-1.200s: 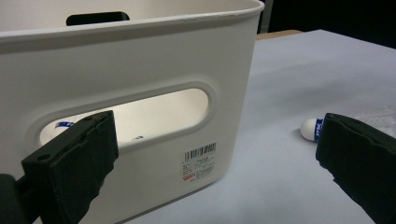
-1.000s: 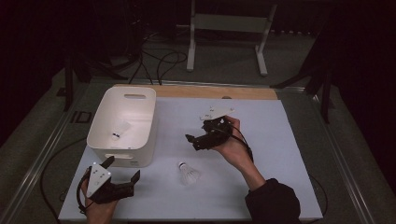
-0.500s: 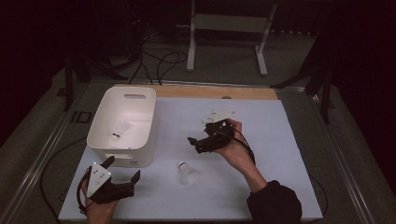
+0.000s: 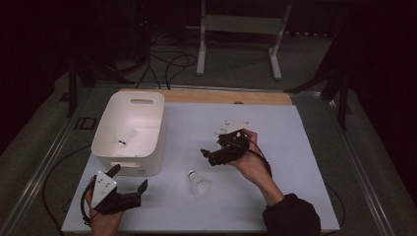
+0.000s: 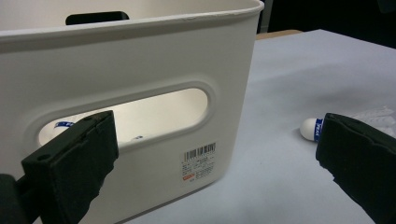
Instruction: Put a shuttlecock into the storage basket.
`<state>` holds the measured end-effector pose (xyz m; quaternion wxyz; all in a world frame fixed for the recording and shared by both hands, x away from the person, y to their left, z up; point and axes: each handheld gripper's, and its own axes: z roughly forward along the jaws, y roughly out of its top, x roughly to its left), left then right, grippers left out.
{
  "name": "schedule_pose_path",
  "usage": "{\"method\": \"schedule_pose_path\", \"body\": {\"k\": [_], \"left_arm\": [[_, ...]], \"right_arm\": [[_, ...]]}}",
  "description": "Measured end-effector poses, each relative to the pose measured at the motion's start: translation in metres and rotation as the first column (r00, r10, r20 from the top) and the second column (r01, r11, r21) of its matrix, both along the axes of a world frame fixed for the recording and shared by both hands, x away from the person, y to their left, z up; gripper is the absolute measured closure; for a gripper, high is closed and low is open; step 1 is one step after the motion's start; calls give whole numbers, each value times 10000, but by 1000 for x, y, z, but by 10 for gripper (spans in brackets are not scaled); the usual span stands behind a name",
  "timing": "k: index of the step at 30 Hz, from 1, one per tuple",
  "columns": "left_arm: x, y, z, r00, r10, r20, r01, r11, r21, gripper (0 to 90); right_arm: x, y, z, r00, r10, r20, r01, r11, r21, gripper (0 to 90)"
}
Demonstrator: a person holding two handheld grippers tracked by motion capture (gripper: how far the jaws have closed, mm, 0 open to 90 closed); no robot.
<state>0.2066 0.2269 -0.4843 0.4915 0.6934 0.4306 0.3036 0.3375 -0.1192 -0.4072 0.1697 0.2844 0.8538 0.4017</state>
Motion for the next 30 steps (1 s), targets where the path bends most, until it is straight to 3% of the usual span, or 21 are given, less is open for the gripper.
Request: {"method": "schedule_pose_path", "body": {"k": [30], "left_arm": [[0,-1,0,10000,3,-8,-3,10000,-11,0]], "right_arm": [[-23,-4,-23,9995,254,-176,-264,9981,-556,76]]}}
